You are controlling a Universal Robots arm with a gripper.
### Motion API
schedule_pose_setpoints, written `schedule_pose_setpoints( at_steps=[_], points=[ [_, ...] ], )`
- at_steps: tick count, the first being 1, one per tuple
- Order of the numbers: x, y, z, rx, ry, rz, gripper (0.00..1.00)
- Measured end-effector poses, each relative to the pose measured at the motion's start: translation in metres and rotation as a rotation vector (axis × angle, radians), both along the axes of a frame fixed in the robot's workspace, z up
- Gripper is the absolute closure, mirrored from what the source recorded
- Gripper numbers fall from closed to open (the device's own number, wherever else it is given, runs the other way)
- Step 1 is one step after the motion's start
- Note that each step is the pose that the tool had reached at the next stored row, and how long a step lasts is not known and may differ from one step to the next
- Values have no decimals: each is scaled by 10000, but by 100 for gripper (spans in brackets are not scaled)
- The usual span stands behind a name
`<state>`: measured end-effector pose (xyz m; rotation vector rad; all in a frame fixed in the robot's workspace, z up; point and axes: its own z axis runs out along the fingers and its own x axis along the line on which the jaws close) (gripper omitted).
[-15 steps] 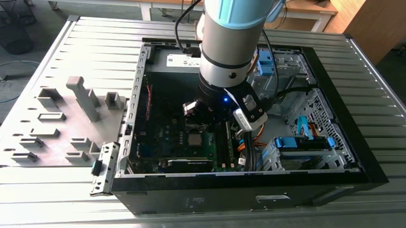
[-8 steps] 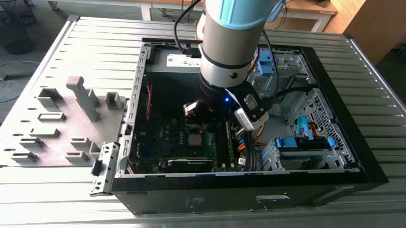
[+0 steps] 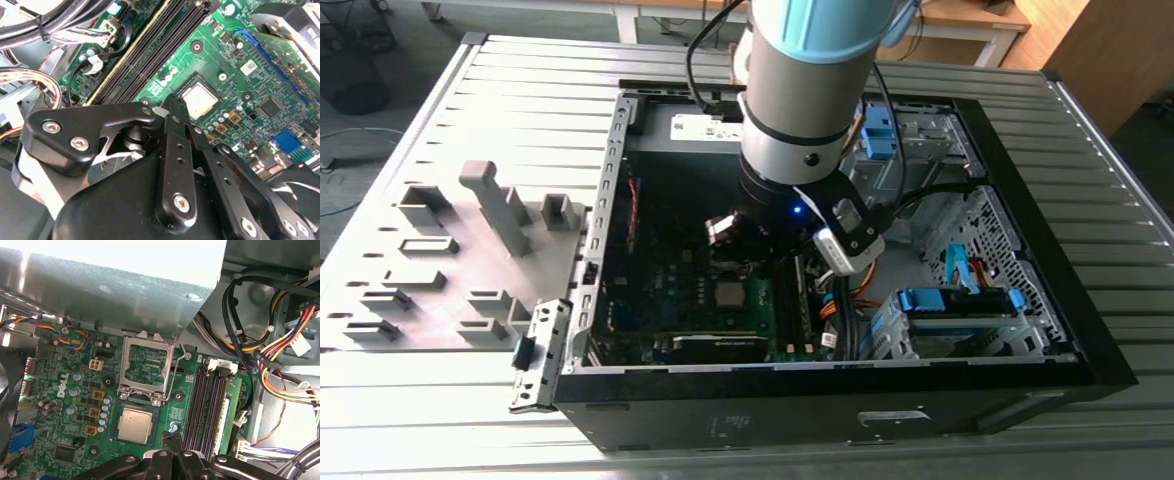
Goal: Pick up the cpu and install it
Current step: 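Close the cpu cover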
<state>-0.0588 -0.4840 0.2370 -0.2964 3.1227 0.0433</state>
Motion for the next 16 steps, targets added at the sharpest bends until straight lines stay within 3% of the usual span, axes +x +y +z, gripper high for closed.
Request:
schedule_pose_setpoints(
  at_steps=[16],
  points=[
    [37, 1, -7, -2, 0, 155, 89]
  ],
)
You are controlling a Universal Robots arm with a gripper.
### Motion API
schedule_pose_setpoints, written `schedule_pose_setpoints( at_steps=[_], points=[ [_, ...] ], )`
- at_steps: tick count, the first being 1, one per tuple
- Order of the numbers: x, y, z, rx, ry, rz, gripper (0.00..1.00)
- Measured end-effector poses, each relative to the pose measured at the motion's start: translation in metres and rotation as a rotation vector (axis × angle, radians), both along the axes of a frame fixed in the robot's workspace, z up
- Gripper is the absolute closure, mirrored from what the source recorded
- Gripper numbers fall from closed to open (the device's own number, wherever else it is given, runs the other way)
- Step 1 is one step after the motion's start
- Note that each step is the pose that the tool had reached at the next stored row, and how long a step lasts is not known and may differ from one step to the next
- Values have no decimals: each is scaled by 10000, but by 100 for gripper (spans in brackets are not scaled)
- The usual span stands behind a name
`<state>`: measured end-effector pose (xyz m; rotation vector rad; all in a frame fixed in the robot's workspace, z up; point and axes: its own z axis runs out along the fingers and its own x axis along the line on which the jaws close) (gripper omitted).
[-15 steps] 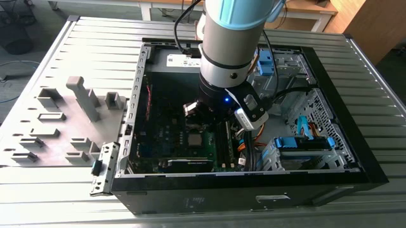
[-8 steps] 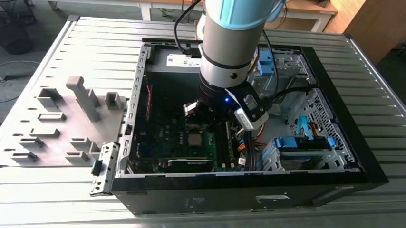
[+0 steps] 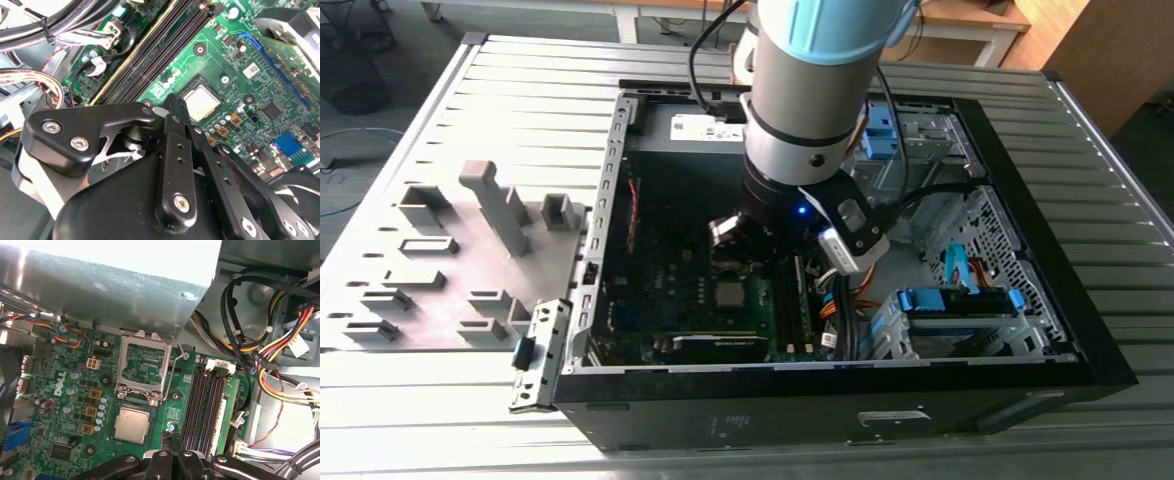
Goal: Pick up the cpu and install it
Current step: 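Close the cpu cover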
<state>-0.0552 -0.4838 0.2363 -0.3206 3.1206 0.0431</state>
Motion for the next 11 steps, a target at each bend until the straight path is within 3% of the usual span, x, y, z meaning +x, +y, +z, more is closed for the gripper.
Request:
schedule_pose_setpoints(
  at_steps=[11],
  points=[
    [6, 1, 0, 4, -1, 153, 89]
  ],
)
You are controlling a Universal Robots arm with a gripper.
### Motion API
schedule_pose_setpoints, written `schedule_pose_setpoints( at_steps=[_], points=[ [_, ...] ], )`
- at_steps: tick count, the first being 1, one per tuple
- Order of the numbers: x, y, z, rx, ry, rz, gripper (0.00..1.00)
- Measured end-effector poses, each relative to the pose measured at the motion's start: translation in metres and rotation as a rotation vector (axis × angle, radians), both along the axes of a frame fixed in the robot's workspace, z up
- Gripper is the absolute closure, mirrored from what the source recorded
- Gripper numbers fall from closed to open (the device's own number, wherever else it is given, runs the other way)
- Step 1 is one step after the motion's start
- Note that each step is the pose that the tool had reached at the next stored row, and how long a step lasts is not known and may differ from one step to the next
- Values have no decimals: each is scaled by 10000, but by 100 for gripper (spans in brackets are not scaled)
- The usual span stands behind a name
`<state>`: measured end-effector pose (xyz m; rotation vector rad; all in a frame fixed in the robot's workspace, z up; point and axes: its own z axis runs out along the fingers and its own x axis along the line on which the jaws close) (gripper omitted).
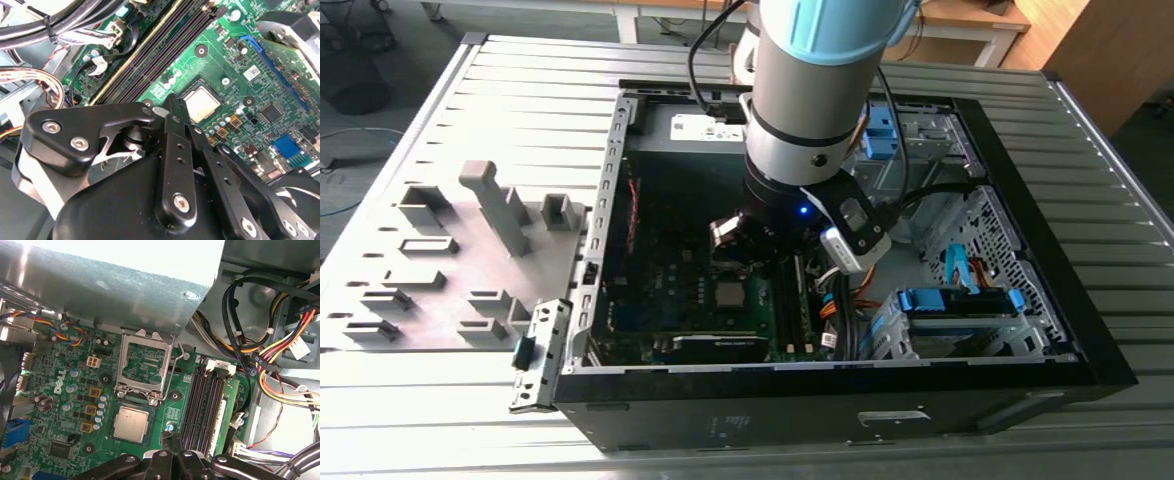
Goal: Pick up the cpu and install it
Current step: 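Close the cpu cover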
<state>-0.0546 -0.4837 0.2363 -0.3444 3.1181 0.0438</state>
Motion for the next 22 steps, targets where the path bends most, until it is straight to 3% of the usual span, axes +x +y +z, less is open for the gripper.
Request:
schedule_pose_setpoints(
  at_steps=[22],
  points=[
    [0, 0, 12, -2, -1, 121, 89]
  ],
)
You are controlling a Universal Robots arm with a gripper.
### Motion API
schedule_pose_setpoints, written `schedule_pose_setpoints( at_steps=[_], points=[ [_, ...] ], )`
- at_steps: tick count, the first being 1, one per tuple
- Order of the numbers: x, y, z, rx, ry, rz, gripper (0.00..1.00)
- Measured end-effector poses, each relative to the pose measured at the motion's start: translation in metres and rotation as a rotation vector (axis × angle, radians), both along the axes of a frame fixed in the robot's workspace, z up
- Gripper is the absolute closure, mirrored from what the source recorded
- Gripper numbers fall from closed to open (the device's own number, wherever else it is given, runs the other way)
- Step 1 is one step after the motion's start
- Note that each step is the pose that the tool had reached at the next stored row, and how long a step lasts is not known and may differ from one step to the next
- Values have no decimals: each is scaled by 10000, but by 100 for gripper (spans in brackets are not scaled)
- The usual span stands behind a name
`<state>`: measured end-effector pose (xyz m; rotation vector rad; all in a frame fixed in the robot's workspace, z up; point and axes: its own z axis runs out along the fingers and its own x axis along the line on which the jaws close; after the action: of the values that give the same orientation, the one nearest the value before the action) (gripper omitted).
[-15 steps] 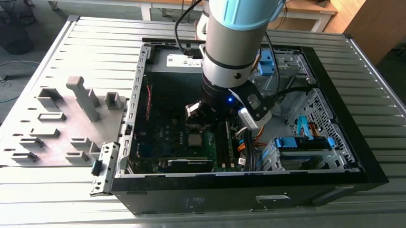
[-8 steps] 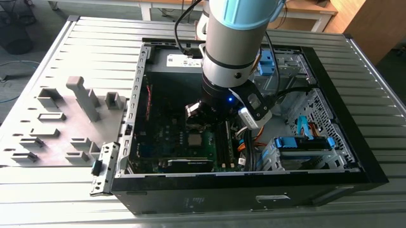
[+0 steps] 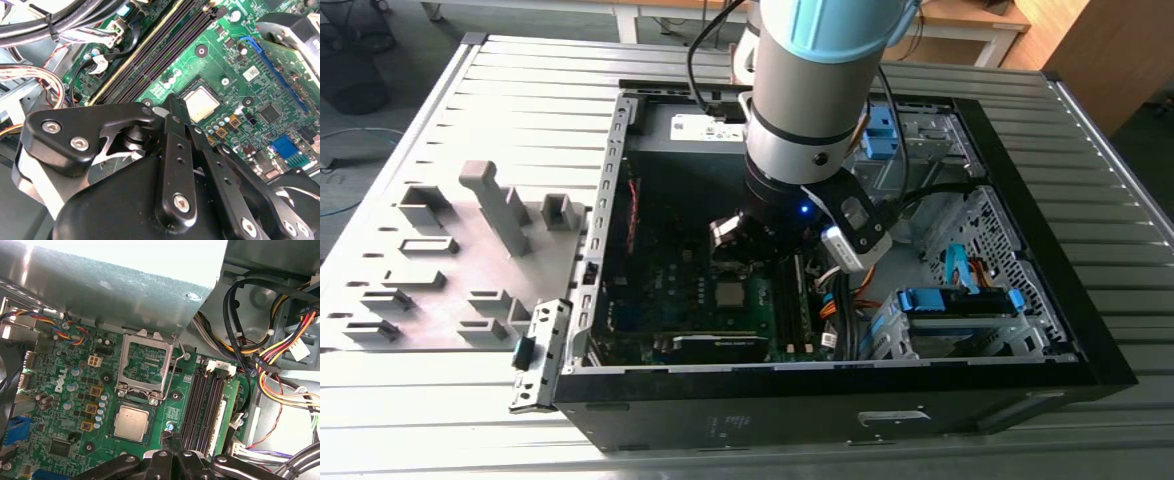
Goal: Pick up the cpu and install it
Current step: 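Close the cpu cover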
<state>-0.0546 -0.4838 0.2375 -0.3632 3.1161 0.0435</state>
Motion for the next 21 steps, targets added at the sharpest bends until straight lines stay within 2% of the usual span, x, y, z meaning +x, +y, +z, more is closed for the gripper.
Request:
schedule_pose_setpoints(
  at_steps=[5, 8, 11, 21],
  points=[
    [0, 0, -1, -1, -7, 256, 89],
    [1, 0, -2, 33, -41, 506, 89],
    [0, 1, -5, 64, -47, 527, 89],
    [4, 69, -26, 112, -48, 547, 89]
  ],
)
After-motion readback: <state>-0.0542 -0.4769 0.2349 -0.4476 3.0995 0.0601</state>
